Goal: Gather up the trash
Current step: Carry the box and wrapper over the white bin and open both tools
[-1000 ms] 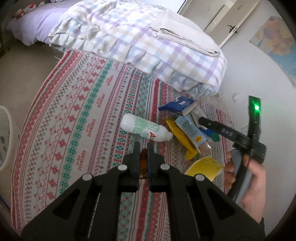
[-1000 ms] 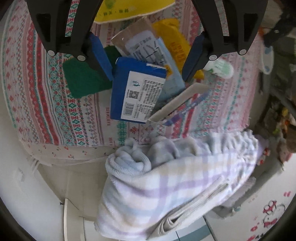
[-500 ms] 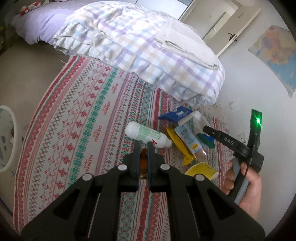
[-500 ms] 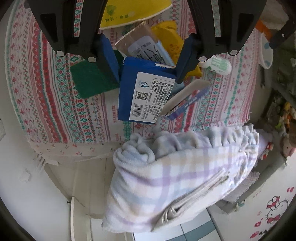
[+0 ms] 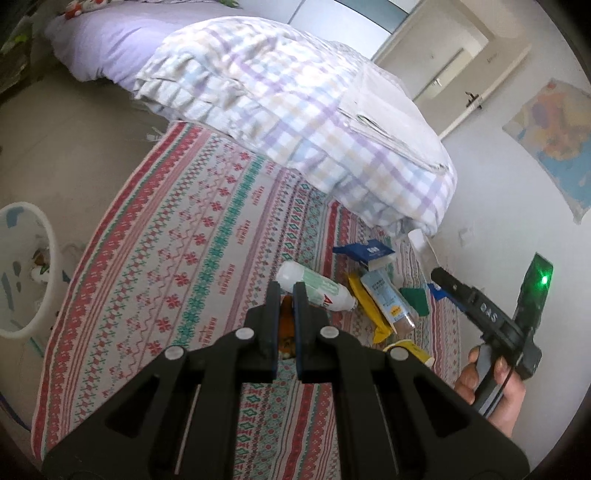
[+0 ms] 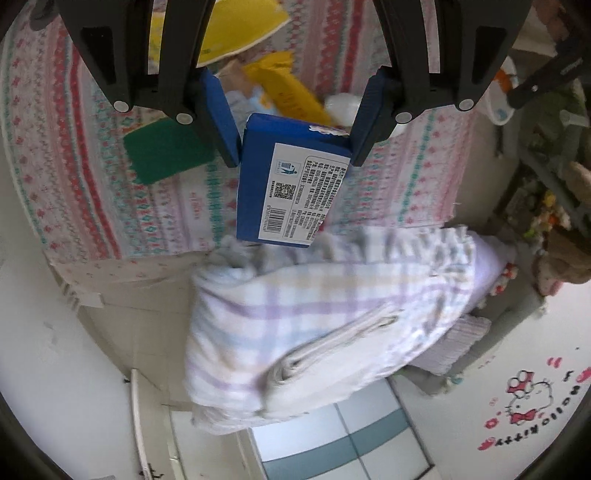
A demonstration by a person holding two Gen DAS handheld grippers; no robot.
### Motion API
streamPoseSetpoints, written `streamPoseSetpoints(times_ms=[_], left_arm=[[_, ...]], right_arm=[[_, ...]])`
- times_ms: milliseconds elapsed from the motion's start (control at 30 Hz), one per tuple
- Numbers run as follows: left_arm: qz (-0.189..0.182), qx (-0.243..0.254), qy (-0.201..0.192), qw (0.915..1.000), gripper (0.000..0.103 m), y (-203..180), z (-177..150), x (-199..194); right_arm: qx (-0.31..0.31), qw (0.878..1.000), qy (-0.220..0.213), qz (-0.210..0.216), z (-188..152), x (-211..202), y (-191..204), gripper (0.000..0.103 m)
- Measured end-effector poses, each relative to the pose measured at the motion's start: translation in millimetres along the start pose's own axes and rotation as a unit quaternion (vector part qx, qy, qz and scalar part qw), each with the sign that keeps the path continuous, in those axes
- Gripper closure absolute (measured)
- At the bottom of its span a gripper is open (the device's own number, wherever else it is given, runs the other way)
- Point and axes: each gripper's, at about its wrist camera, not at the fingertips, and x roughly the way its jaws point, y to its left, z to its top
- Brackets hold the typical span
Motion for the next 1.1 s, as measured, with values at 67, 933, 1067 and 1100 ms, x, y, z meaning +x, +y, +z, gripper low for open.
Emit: streamPoseSetpoints(times_ms=[67,933,1067,1100], left_arm=[[0.001,-0.017,-0.006,0.9998,0.096,13.5,1.4,-6.4],[0.175,-0.217,-0.129,0.9517,0.096,225.2,6.6,-102.9],[0.210,-0.232,-0.127,0.9413,0.096,241.3,6.2,-101.3],[0.221,-0.232,-0.123,0.9394,0.096,242.7,6.5,-99.3]], right_arm=[[-0.006,1.000,0.002,0.018,-3.4,-1.1,10.6,0.042],[-0.163,0.968,0.083,0.170,-90.0,42.4,215.2,0.042],[-0.181,0.958,0.093,0.203,-100.1,54.4,255.7,0.042],[-0.184,0.955,0.097,0.211,-103.0,58.5,265.5,0.042]])
